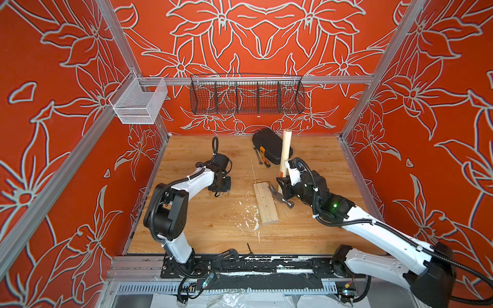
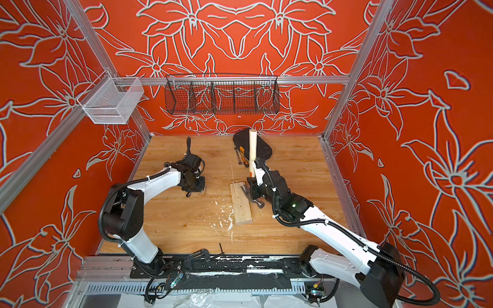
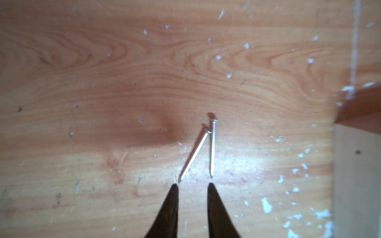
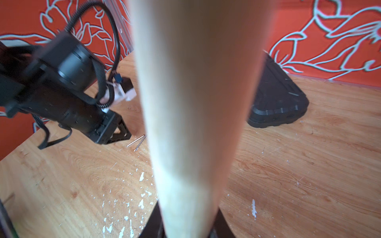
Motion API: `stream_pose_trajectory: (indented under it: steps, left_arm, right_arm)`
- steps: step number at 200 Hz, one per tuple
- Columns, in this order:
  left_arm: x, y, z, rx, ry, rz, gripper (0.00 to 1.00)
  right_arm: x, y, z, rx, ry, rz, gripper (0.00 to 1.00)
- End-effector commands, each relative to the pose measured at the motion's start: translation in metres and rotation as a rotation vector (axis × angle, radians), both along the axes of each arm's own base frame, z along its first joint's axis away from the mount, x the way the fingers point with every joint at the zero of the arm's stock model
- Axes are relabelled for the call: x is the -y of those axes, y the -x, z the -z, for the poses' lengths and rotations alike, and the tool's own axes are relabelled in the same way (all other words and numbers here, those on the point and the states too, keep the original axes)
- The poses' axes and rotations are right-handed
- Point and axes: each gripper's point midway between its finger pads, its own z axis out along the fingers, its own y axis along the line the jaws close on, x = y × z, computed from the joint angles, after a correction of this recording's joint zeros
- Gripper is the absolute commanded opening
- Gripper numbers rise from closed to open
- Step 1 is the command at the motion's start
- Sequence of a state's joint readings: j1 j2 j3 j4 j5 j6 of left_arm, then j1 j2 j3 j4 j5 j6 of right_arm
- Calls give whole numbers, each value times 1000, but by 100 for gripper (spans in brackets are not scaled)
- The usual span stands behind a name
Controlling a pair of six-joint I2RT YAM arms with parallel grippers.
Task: Use a claw hammer to pull out a nail
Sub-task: Place the nail at the center of the board, then place the hammer at the center of the board.
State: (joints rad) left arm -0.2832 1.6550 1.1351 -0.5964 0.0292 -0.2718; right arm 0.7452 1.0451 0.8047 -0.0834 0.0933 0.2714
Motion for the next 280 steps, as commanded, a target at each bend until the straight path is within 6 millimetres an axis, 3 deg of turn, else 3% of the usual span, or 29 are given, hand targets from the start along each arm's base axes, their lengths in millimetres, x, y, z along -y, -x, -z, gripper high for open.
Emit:
stream_pose_trajectory:
  steps: [1, 35, 73, 109, 154, 199, 280]
  left_arm:
    - [17, 1, -42, 109, 130, 19, 35]
    - [37, 3, -106, 284, 284, 82, 59]
    - [64, 17, -172, 470, 483, 222, 65]
    - [77, 29, -213, 600, 604, 301, 74]
    - [98, 32, -232, 624, 682, 399, 82]
    - [124, 34, -249, 640, 726, 493, 83]
    - [154, 34, -255, 623, 730, 565, 83]
  right_arm:
    - [-18, -3, -54, 119, -146, -62, 0]
    - [-32, 1, -50, 101, -158, -135, 0]
    - [-50, 8, -42, 65, -177, -232, 0]
    - [-57, 8, -34, 39, -187, -257, 0]
    - [-70, 19, -31, 4, -219, -350, 0]
    - [-83, 23, -18, -66, -241, -401, 0]
    - [-99, 26, -8, -98, -213, -431, 0]
